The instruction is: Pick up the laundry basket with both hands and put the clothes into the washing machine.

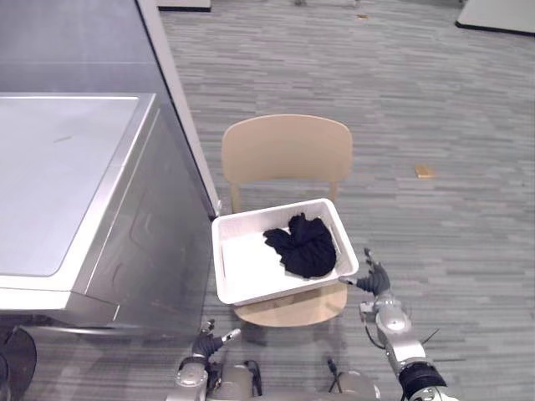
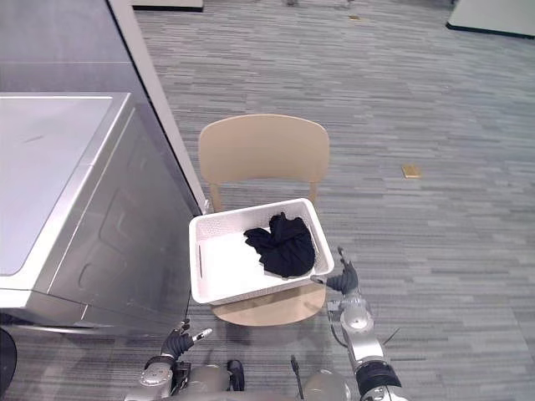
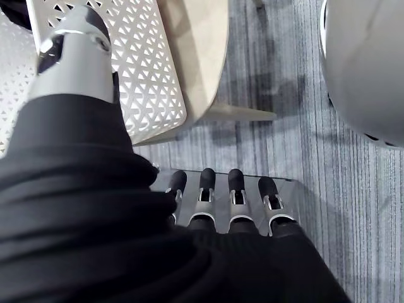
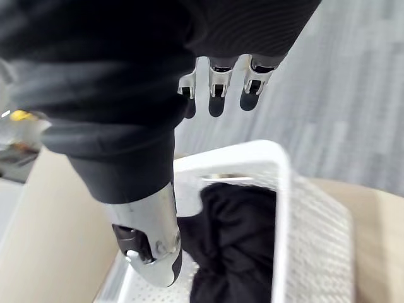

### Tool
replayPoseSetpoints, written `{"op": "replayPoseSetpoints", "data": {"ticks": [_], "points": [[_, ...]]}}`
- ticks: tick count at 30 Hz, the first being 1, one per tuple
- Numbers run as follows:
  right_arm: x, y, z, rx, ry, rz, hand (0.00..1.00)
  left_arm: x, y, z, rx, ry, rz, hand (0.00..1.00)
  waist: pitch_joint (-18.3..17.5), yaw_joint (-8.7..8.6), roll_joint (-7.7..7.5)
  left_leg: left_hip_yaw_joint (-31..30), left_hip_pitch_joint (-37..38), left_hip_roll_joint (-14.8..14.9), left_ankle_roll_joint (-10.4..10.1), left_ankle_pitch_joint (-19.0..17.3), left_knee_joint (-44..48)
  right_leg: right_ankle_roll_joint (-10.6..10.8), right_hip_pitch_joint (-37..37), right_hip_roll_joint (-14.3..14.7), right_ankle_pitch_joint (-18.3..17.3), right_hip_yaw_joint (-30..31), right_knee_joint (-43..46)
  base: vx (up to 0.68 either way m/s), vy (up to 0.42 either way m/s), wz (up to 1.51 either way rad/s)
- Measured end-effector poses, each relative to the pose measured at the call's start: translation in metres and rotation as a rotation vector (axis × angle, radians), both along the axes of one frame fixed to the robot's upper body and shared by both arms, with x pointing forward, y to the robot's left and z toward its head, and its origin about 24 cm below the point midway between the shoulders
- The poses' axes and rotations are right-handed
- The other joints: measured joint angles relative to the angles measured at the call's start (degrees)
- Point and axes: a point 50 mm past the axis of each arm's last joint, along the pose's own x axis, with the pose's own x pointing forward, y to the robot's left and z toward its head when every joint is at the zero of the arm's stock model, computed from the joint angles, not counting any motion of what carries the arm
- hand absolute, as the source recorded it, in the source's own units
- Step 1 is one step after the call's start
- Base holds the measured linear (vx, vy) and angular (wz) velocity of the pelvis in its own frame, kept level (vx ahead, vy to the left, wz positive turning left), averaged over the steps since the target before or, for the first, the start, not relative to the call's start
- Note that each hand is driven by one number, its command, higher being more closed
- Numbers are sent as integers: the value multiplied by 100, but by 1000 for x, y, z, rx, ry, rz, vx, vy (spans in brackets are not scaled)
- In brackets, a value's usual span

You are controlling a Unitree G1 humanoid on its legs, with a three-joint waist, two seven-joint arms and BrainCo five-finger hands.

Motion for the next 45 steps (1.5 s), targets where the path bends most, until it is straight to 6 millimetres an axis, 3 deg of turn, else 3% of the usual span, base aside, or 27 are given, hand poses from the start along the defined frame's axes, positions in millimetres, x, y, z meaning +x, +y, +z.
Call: {"op": "replayPoseSetpoints", "data": {"ticks": [3,4,5,8,12,15,23,25,27,32,33,39,45], "points": [[12,-5,20,-120,-66,44,0,0,1,0,4,-1,-1,0,-8,-66,-19,-320,-34,-14,-186,92,-26,151,-74,415,102,747,-1517,85,-187,75],[16,-7,27,-166,-90,62,0,0,3,0,9,-2,-5,0,-14,-70,-85,-525,-113,-77,-293,93,7,205,-52,485,450,895,-2211,81,-241,93],[22,-8,36,-234,-108,95,0,1,4,1,12,-4,-10,0,57,-144,-23,-736,-191,-21,-448,58,91,221,-31,499,832,823,-2264,65,-203,80],[41,8,55,-356,-161,234,0,3,-4,1,-2,-19,-32,0,61,-48,245,-912,-479,368,-718,164,-6,15,-94,878,966,543,-2589,54,-265,22],[48,17,51,-423,-110,342,0,7,-7,3,-13,-44,-37,0,154,-29,288,-1349,-693,509,-986,386,-224,-55,-44,1032,1012,40,-2773,24,-173,45],[61,13,52,-498,-70,378,0,17,-8,8,-14,-79,-43,0,388,23,347,-1641,-914,498,-1000,519,-210,-99,-48,991,1020,-262,-2781,-36,-72,65],[103,-20,86,-657,-28,289,0,55,-4,31,-8,-233,-12,0,1202,401,478,-2245,-1660,305,-1033,1128,-544,-274,-555,821,1062,-897,-2633,-117,-33,47],[114,-32,98,-680,-15,225,0,60,-3,34,4,-252,0,0,1296,446,524,-2320,-1834,263,-1031,1291,-680,-315,-767,765,1091,-960,-2573,-100,-6,21],[125,-48,123,-716,-35,136,0,66,-2,36,-7,-267,20,0,1350,483,602,-2423,-2087,240,-1039,1543,-932,-354,-1085,731,1157,-1025,-2575,-106,-19,18],[129,-80,153,-753,-45,-13,0,86,-14,48,-69,-336,59,0,1525,622,857,-2601,-2330,212,-1041,1928,-1399,-362,-1434,655,1228,-1175,-2563,-62,-33,15],[129,-80,153,-752,-42,-17,100,88,-15,50,-73,-345,59,0,1525,641,856,-2610,-2362,214,-1046,1968,-1452,-362,-1497,649,1228,-1181,-2550,-33,-51,13],[133,-75,162,-748,-68,-18,100,105,-33,62,-127,-404,37,0,1555,738,865,-2703,-2413,165,-1052,2051,-1537,-333,-1657,507,1118,-1130,-2280,-13,-65,9],[139,-42,167,-578,-179,52,100,109,-35,67,-132,-431,28,0,1575,732,837,-2720,-2117,213,-1065,2191,-1819,-340,-1492,563,1111,-1120,-2299,-15,-84,-1]]}}
